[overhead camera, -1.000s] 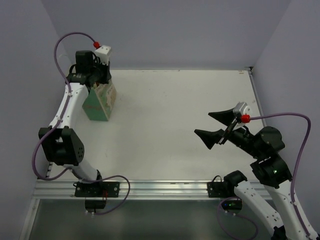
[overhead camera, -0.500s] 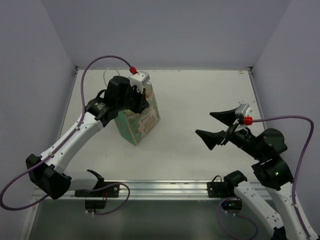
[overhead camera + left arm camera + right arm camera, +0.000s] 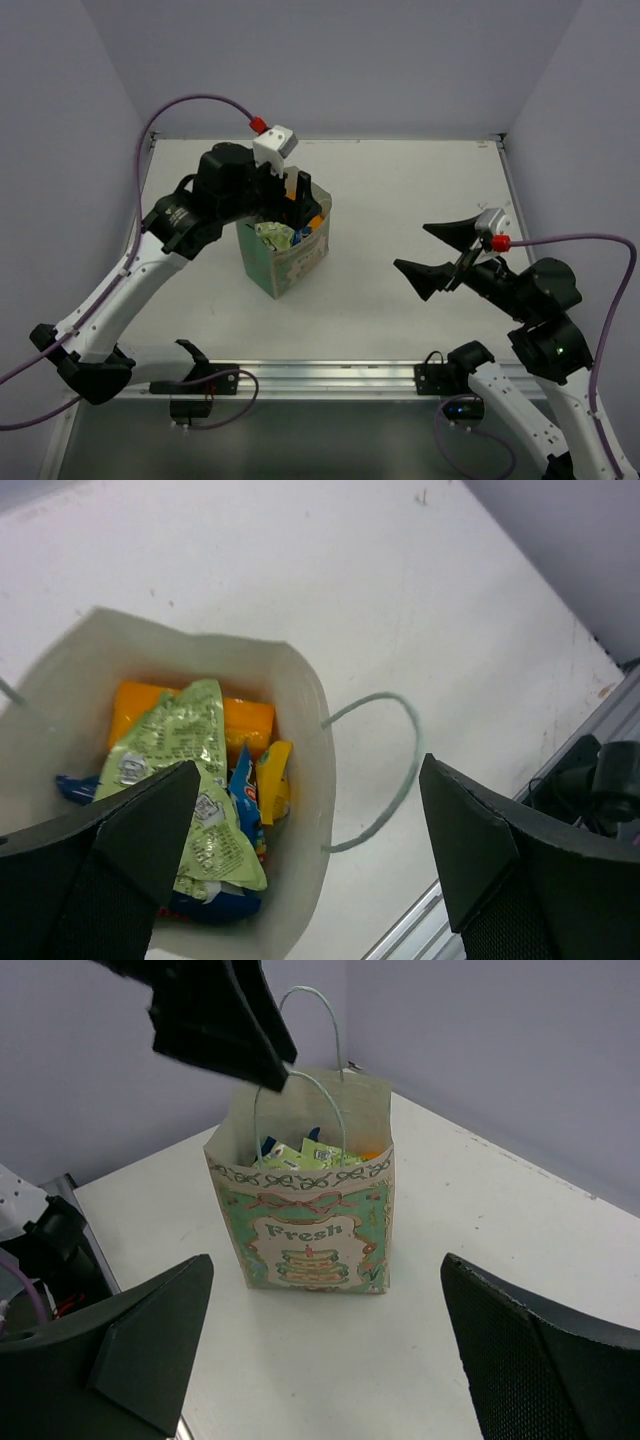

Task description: Take the snacks out of the paper bag

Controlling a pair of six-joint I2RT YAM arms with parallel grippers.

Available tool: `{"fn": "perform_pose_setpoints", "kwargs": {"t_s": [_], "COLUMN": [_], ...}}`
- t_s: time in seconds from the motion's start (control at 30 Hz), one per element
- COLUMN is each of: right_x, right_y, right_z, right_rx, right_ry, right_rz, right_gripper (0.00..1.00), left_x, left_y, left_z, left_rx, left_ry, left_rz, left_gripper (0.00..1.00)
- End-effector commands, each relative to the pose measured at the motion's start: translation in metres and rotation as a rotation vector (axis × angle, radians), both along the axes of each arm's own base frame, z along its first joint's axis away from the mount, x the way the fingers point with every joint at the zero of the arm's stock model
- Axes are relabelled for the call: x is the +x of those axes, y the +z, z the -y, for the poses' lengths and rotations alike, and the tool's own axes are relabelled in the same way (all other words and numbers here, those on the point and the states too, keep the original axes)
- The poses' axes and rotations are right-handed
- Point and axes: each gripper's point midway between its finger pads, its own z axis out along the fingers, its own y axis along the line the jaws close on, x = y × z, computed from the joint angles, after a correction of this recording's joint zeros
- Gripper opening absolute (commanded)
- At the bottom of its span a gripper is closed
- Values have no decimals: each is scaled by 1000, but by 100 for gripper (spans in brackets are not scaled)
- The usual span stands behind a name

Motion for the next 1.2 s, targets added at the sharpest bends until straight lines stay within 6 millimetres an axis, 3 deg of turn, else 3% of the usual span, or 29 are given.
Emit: {"fn": "perform_pose_setpoints", "kwargs": {"t_s": [0.0,0.1,0.17,0.2,0.27,0.3,0.33,0.37,0.4,0.5,0.53,0.67,0.83,1.0,1.17], "right_x": [-4,-4,-5,-6,-6,-6,-6,-6,-6,-6,-6,-6,-5,-4,-2], "right_y": [17,18,19,20,20,20,19,18,17,15,14,11,9,8,12], "right_z": [6,5,4,3,2,2,2,1,1,0,-1,-1,-1,-3,-6], "right_rx": [1,1,3,3,3,-1,-2,-4,-6,-11,-12,-18,-21,-23,-30], "right_ry": [-24,-15,-7,-1,4,7,10,13,14,22,23,26,28,32,46], "right_rz": [45,44,42,44,42,41,40,37,35,29,26,23,23,20,13], "right_gripper": [99,99,99,99,99,99,99,99,99,99,99,99,99,99,99], "left_x": [-7,-2,9,17,28,45,55,56,65,74,78,94,106,109,111], "left_y": [87,111,113,103,107,75,78,70,46,13,12,-17,-34,-48,-66], "left_z": [-26,-53,-81,-91,-108,-130,-135,-134,-147,-133,-130,-136,-140,-130,-122], "left_rx": [-45,-2,70,106,100,155,117,92,116,111,103,131,154,132,135], "left_ry": [48,152,286,330,366,416,425,378,397,301,289,307,282,209,150], "left_rz": [182,265,307,302,378,343,384,377,338,284,298,259,262,275,234], "left_gripper": [100,100,99,99,96,95,93,93,92,90,88,78,68,58,54]}}
